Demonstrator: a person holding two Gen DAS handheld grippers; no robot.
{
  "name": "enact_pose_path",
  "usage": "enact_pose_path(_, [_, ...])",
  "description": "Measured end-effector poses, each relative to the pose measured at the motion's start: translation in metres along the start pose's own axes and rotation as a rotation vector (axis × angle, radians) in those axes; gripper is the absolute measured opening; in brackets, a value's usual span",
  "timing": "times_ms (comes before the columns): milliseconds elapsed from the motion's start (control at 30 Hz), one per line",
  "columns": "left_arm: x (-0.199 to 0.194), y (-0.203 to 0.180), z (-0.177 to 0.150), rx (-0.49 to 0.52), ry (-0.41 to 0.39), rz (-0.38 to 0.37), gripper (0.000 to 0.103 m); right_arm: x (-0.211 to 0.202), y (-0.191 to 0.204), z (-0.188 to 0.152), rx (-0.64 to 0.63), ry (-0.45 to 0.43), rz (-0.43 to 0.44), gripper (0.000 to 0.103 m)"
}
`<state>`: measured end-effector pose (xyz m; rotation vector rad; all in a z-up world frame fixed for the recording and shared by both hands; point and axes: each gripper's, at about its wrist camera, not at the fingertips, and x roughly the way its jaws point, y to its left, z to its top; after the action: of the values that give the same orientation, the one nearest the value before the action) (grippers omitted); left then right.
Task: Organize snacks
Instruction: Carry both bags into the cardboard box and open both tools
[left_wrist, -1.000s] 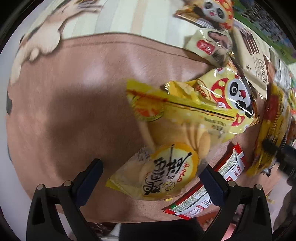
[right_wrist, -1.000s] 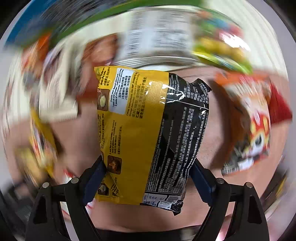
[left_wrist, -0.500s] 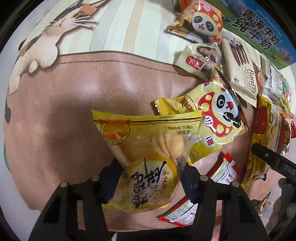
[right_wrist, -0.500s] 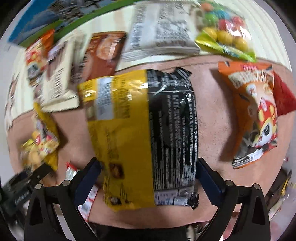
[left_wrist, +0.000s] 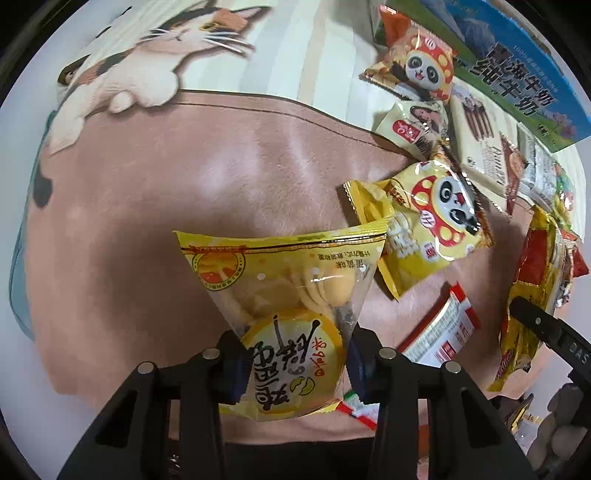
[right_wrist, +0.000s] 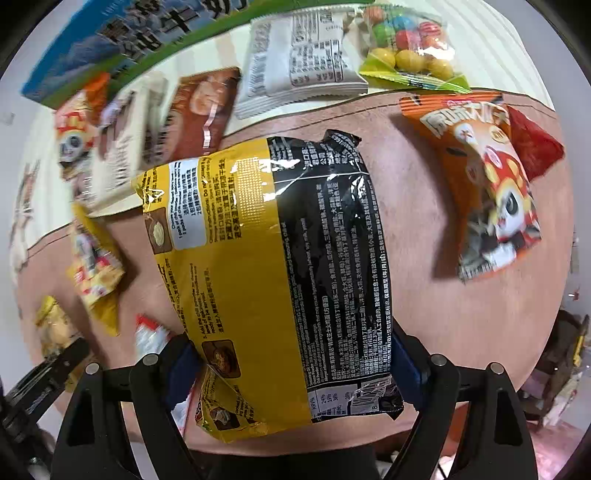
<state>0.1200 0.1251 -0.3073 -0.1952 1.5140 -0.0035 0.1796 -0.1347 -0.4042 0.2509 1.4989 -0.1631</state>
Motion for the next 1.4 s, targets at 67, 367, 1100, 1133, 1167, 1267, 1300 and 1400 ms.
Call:
enact_pose_path(67, [-0.009, -0.003, -0.002, -0.01, -0.015, -0.008, 0.039, -0.016, 0.009, -0.006, -0.005, -0.008, 0.035, 0.089])
enact_pose_path(367, [-0.111, -0.047, 0.037, 0.014, -0.137, -0.103, 0.039, -0.094, 0.02, 0.019, -0.077, -0.066, 0.228, 0.089])
enact_pose_path(1100, [-0.071, -0.222, 0.369, 0.095, -0.047, -0.14, 0.039, -0.146, 0.039, 0.358, -0.104, -0.101, 0.222, 0.089])
enact_pose_path(1133, [-0.062, -0.224, 0.375, 0.097, -0.036, -0.132, 0.039, -0.137, 0.044, 0.364, -0.109, -0.091, 0.213, 0.089])
enact_pose_path(1167, [-0.052, -0.225, 0.381, 0.095, -0.02, -0.127, 0.039, -0.124, 0.049, 0.372, -0.115, -0.078, 0.195, 0.089])
enact_pose_path(1267, [-0.029, -0.227, 0.39, 0.083, 0.017, -0.12, 0.039, -0.096, 0.048, 0.39, -0.109, -0.038, 0.162, 0.089])
enact_pose_path(1300, [-0.023, -0.228, 0.391, 0.08, 0.026, -0.123, 0.039, -0.086, 0.048, 0.396, -0.106, -0.024, 0.154, 0.089])
enact_pose_path(1400, [-0.008, -0.231, 0.392, 0.076, 0.05, -0.119, 0.039, -0.062, 0.049, 0.407, -0.092, 0.006, 0.144, 0.089])
